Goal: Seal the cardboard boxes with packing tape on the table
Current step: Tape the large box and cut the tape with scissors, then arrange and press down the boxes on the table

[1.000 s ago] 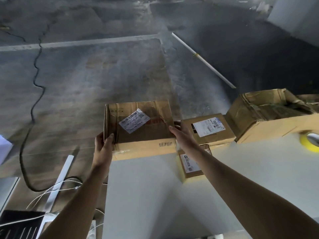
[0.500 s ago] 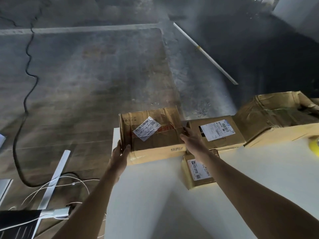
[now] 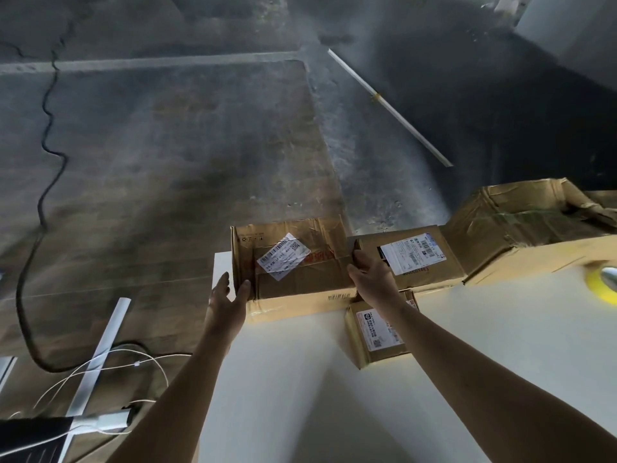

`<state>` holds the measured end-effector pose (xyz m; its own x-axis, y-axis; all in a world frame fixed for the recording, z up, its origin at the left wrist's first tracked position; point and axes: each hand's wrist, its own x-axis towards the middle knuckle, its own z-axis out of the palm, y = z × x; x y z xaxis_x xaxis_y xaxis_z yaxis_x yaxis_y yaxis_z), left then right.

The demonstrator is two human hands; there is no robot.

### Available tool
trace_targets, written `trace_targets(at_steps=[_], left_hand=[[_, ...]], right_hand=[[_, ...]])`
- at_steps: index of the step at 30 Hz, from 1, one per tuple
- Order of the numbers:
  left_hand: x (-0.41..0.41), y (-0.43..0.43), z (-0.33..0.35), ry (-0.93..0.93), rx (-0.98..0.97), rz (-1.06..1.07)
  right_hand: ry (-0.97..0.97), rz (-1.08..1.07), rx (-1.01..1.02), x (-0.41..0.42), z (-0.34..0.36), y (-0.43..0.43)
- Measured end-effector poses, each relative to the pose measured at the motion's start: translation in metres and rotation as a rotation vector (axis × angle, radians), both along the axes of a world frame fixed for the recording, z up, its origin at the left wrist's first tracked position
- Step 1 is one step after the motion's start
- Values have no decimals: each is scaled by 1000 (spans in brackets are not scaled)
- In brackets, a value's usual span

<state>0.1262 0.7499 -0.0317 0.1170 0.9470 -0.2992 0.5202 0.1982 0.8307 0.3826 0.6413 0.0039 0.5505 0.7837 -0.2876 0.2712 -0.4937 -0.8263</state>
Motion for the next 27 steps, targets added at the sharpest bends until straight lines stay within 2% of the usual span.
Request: trace_targets(at_steps=[5,8,11,19,22,27], left_hand=[[8,-7,26,51,215,61],[19,-16,39,-10,342,71],[39,-31,50,-63,415,-24],[122,-103,64,-175,306,-227],[157,-138,71,-175,312,-258],[221,-202,70,-137,250,-282]], right_hand=[[-54,-16,59,2,17,-14],[-69,-42,87,8,23,-29],[-35,-83,130,18,30,-49],[18,-243,219,78,37,-131],[-21,-247,262,103,38,-166],[23,-285,286,155,42,-232]])
